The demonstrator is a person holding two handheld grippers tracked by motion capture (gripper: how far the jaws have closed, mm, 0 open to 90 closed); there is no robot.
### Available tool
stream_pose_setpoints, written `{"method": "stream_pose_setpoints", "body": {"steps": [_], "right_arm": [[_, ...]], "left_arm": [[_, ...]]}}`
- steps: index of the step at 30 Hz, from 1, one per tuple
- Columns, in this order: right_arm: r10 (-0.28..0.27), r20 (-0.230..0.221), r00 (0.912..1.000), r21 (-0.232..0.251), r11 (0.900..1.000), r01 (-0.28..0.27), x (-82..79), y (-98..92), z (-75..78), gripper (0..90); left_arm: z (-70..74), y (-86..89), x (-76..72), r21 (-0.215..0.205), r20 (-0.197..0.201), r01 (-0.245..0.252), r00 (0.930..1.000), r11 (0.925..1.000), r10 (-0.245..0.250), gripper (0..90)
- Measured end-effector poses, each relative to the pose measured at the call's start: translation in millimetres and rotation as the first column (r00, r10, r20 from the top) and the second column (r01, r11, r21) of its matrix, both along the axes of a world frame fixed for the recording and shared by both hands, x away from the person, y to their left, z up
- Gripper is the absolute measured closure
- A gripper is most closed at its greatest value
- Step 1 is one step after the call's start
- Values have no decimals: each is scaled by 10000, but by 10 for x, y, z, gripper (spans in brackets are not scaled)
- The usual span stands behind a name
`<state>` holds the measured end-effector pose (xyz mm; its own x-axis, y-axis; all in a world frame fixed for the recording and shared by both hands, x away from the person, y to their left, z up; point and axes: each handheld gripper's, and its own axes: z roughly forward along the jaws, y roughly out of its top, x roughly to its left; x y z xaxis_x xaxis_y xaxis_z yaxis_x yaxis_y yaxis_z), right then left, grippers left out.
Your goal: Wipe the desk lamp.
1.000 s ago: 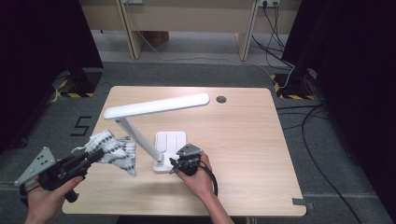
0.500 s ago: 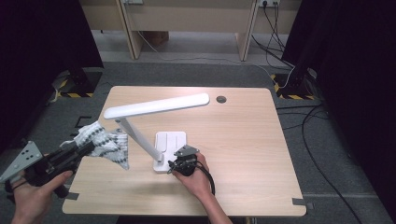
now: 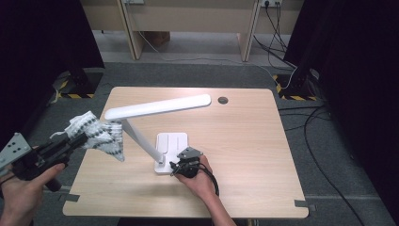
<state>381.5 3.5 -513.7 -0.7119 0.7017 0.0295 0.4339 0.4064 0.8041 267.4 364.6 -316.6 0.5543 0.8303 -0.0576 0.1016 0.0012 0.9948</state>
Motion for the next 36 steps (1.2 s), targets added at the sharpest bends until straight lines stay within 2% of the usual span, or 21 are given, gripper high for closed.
{"method": "stream_pose_setpoints", "body": {"steps": [5,13,20,25,36], "right_arm": [[1,7,10000,27,10000,-1,0,0,-2,470],[15,39,10000,69,10000,-15,1,-9,-7,480],[-30,60,10000,68,10000,30,-4,-8,-9,482],[-52,4,10000,58,10000,52,-2,-5,-4,488],[-70,32,10000,75,9999,70,-4,-9,-7,494]], "left_arm": [[78,2,9,192,65,-80,9999,9998,79,796],[251,70,35,395,400,-481,9981,9981,465,796],[419,49,140,380,711,-508,9963,9980,480,796],[533,-70,270,399,901,-401,9953,9984,364,796],[444,-356,567,743,443,-295,9987,9968,263,796]]}}
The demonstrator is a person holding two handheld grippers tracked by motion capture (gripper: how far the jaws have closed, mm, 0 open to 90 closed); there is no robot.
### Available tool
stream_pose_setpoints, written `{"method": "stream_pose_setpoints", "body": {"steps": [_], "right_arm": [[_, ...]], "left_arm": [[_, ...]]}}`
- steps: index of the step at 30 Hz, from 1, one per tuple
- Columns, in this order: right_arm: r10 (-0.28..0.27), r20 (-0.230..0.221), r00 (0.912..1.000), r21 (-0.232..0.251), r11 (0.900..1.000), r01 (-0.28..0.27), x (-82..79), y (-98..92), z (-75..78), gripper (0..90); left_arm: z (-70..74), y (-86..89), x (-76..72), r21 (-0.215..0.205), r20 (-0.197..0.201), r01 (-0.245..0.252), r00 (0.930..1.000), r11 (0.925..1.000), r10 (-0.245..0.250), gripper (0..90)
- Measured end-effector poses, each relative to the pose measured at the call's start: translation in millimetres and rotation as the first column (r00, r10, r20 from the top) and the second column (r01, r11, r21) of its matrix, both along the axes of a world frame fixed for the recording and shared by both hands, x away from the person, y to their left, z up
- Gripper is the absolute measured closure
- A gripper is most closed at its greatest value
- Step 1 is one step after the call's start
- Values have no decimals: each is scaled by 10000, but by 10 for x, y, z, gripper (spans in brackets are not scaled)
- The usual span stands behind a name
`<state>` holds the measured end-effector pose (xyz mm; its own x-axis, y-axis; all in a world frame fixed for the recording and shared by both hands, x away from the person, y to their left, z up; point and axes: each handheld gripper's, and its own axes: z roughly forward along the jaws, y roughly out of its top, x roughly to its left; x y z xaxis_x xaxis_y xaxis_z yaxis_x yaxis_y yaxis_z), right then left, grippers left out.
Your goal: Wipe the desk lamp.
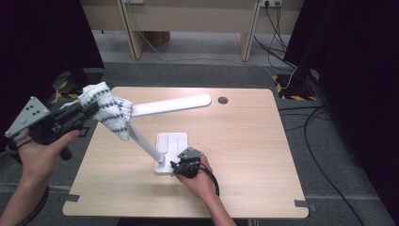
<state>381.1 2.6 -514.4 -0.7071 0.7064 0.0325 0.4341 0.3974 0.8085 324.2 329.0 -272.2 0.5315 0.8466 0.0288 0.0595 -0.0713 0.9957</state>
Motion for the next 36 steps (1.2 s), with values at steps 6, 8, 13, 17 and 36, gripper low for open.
{"method": "stream_pose_setpoints", "body": {"steps": [6,8,13,17,36], "right_arm": [[-26,-5,10000,-3,10000,26,-1,3,1,495],[-24,20,10000,10,10000,24,-1,3,-1,495],[-8,25,10000,13,10000,8,-2,0,-3,495],[-32,25,10000,15,10000,32,-5,0,-4,495],[-68,22,10000,44,10000,68,-10,-1,-7,496]], "left_arm": [[-30,-115,102,317,-200,-113,9997,9994,119,796],[-41,-137,129,397,-294,-119,9995,9991,131,796],[-47,-189,158,506,-311,-213,9993,9985,229,796],[-36,-240,164,720,-267,-283,9992,9970,303,796],[17,-502,275,898,-360,-167,9992,9958,200,795]]}}
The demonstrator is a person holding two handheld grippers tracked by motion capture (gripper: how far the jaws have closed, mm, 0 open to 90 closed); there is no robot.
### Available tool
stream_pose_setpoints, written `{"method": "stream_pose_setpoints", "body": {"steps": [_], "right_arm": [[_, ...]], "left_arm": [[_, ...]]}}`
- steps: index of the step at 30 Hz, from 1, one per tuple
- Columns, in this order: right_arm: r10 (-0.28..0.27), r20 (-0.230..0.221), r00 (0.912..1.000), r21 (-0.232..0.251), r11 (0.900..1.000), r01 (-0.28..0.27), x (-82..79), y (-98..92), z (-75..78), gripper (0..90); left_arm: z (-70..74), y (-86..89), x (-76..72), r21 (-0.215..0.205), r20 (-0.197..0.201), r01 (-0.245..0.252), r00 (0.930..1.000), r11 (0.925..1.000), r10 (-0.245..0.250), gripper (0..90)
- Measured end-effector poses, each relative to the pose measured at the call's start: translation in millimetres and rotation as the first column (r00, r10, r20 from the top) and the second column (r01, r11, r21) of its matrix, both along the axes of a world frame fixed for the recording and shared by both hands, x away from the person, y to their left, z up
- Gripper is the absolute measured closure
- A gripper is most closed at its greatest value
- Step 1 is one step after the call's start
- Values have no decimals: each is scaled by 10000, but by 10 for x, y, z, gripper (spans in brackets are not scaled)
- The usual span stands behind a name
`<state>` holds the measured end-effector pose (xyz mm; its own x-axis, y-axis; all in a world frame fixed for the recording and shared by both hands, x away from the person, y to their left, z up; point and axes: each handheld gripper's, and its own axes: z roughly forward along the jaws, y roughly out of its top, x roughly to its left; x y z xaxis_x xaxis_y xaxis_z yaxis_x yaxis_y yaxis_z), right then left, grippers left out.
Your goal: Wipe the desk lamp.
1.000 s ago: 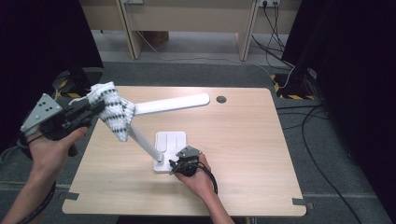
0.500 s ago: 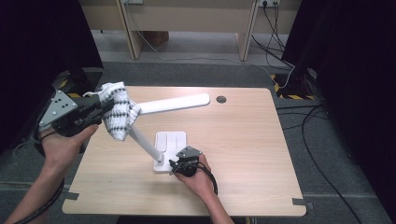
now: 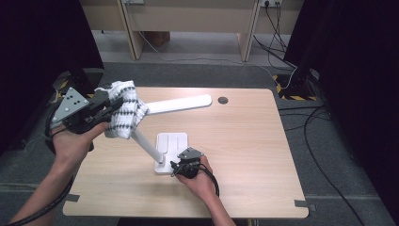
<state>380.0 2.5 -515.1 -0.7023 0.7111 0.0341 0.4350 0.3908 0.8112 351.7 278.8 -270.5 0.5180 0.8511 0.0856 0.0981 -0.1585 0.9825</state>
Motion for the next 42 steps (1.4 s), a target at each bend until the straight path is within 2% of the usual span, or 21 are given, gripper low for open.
{"method": "stream_pose_setpoints", "body": {"steps": [14,23,42], "right_arm": [[27,55,10000,10,10000,-27,2,-2,-3,496],[22,106,9999,17,10000,-22,-1,-5,-7,496],[23,109,9999,12,10000,-24,-1,-5,-7,496]], "left_arm": [[35,-192,48,20,27,86,10000,10000,-86,794],[87,-437,66,125,158,515,9985,9986,-516,794],[139,-831,156,139,315,997,9945,9949,-1001,793]]}}
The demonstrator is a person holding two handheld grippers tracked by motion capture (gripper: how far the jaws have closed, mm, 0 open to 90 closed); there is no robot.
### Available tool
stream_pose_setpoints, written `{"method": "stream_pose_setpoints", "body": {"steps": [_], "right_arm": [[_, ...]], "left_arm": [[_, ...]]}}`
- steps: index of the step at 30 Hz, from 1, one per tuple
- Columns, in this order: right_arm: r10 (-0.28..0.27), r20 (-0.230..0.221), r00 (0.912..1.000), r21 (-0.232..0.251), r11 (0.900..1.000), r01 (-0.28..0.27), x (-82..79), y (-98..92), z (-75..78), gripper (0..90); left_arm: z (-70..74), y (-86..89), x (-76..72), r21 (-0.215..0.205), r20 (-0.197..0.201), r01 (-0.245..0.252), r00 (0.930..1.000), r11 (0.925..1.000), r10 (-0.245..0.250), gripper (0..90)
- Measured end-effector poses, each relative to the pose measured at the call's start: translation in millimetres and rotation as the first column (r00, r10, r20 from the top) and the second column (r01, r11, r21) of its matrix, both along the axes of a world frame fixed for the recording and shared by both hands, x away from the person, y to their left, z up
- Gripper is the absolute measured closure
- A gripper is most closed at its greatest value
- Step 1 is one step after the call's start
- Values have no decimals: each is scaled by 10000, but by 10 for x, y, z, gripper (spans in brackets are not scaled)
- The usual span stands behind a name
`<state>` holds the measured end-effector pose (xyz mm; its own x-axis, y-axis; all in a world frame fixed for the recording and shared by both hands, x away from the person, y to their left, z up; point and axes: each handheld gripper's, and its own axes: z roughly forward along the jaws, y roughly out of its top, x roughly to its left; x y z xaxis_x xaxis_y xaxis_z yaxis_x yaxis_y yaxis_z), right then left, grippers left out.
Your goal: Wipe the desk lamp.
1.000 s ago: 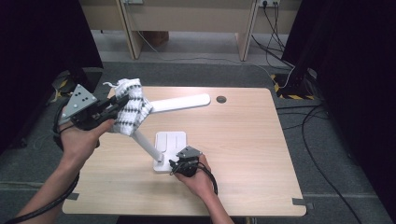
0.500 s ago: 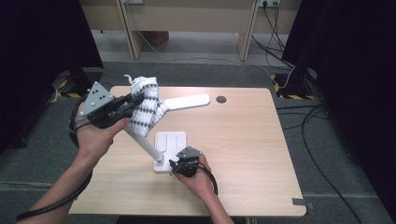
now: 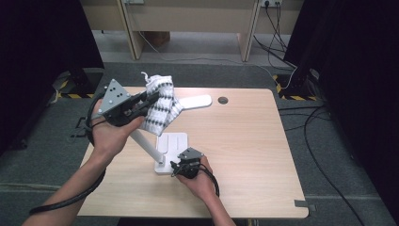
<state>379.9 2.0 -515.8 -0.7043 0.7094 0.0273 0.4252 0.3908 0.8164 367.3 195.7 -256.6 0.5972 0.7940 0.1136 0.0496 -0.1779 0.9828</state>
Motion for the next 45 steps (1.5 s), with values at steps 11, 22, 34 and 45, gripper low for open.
{"method": "stream_pose_setpoints", "body": {"steps": [11,22,34,45], "right_arm": [[39,10,10000,12,10000,-39,4,-1,-1,496],[35,1,10000,10,10000,-35,3,-1,-1,496],[45,1,10000,13,10000,-45,3,-2,-1,496],[41,1,10000,29,10000,-41,3,-1,-1,496]], "left_arm": [[29,-196,43,-65,99,232,9997,9997,-231,791],[61,-415,93,-89,194,496,9986,9987,-494,790],[106,-641,122,-19,237,773,9967,9970,-772,790],[152,-892,126,-8,297,1138,9931,9935,-1137,789]]}}
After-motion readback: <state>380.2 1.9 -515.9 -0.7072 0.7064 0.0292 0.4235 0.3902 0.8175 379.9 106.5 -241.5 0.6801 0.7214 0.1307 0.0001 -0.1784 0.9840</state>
